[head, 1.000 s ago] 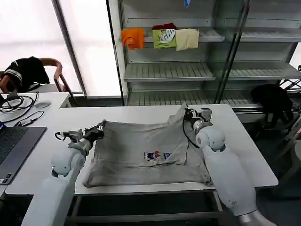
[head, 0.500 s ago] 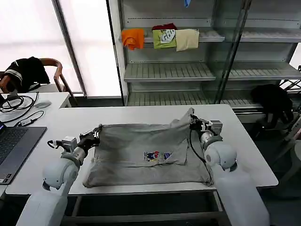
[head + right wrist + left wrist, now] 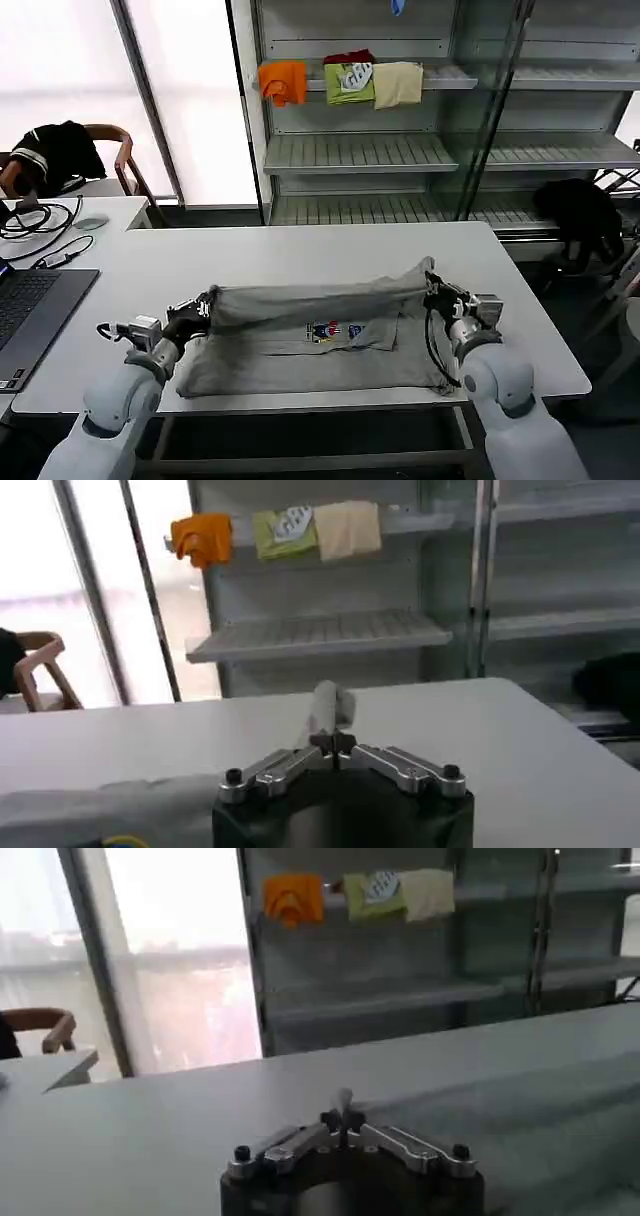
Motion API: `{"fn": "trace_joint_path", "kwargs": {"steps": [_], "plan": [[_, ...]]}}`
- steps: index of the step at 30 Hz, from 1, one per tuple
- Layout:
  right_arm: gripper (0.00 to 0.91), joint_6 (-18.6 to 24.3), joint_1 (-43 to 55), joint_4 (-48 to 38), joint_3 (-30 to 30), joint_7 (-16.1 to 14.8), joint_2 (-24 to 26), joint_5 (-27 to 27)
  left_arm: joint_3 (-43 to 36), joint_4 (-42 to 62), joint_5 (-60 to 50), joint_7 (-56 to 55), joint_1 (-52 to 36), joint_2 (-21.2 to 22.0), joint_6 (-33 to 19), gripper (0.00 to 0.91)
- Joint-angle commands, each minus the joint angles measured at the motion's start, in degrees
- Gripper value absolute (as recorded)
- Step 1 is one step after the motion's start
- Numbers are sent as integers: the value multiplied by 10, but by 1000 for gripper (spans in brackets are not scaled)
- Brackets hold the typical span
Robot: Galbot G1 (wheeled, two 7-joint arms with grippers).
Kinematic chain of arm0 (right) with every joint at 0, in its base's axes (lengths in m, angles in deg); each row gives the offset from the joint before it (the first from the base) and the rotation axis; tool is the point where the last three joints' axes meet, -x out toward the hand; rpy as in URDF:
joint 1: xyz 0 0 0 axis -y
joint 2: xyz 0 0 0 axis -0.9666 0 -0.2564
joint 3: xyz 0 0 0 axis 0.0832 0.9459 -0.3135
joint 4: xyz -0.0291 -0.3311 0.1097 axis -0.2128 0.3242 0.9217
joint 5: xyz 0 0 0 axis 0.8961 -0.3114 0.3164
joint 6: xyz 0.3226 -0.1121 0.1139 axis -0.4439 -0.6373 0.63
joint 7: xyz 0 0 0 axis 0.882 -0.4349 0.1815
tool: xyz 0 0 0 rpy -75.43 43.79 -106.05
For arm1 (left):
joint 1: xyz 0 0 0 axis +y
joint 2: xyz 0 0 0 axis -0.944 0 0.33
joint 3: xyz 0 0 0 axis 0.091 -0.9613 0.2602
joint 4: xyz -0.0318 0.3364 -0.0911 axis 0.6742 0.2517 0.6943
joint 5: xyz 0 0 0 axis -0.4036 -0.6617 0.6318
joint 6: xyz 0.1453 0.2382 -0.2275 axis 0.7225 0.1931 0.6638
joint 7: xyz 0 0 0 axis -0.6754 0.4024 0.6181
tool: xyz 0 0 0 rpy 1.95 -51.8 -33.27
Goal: Fold and organize the clothes.
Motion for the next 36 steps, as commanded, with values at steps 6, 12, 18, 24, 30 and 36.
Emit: {"fn": "trace_joint_path", "kwargs": {"steps": [6,12,18,24,30,36], "plan": [[0,5,-104,35,-27,1,5,-9,3,-34,-24,2,72,2,-8,10],[0,13,-126,37,-24,3,-1,-23,0,-20,-39,5,81,10,-16,10],[0,22,-148,40,-19,5,-11,-40,0,-12,-45,8,85,13,-19,10],[0,27,-152,37,-15,5,-15,-51,0,-11,-53,9,86,16,-19,60],[181,29,-153,34,-9,8,-19,-75,-2,-9,-68,6,83,24,-16,907],[907,31,-159,38,-2,9,-20,-102,-3,-29,-77,-7,75,35,-12,907]]}}
